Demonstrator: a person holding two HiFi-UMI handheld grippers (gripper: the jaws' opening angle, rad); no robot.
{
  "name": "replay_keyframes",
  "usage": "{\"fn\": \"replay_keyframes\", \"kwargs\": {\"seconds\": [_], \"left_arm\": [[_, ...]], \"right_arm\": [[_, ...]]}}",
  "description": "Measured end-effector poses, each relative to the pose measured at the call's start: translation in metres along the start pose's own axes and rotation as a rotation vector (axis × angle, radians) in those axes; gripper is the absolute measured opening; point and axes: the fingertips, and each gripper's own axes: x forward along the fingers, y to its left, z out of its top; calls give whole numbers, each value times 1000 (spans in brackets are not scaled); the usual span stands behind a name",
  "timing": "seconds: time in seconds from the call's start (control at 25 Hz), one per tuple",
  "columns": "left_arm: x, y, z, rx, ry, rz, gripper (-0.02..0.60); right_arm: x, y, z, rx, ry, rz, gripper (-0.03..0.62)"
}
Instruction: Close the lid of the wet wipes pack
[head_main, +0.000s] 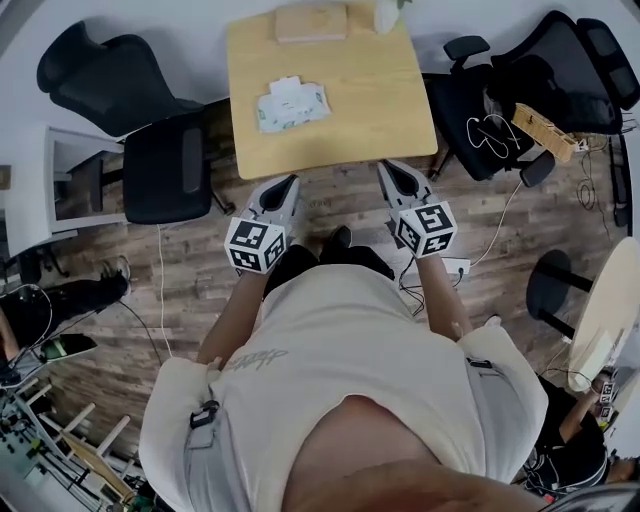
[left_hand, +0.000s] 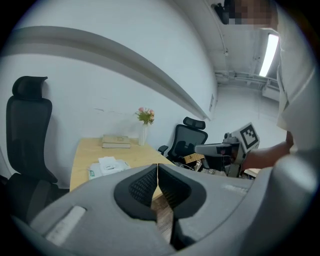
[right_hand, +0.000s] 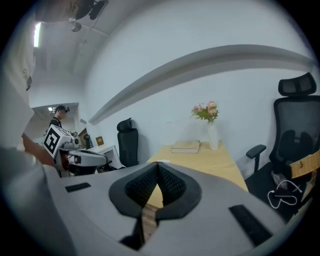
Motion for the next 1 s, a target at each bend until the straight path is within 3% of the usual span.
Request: {"fn": "replay_keyframes", "kwargs": {"seconds": [0.2,0.32,0.44,0.52,0.68,0.8,0.88,1.0], "left_arm": [[9,25,1,-99,2,0,16],[25,42,-1,-103,25,-15,17],[54,65,8,-126,26,-54,17],[77,77,21,-128,20,-77,17],[115,99,73,-6,-38,-124,17],[130,115,101,64,-67,-160,17],[136,132,111,34,-84,-188,17],[143,163,113,-56,-94,-198,17]], "right_arm": [[42,19,-8,-16,53,81,2],[57,15,-2,22,59,75,2],[69,-3,18,115,26,33,2],[71,-17,31,115,30,-26,2],[86,-39,54,117,43,-92,2],[106,-49,79,202,-3,-106,2],[121,-56,99,240,-53,-127,2],[147,-59,117,202,-61,-151,2]]}}
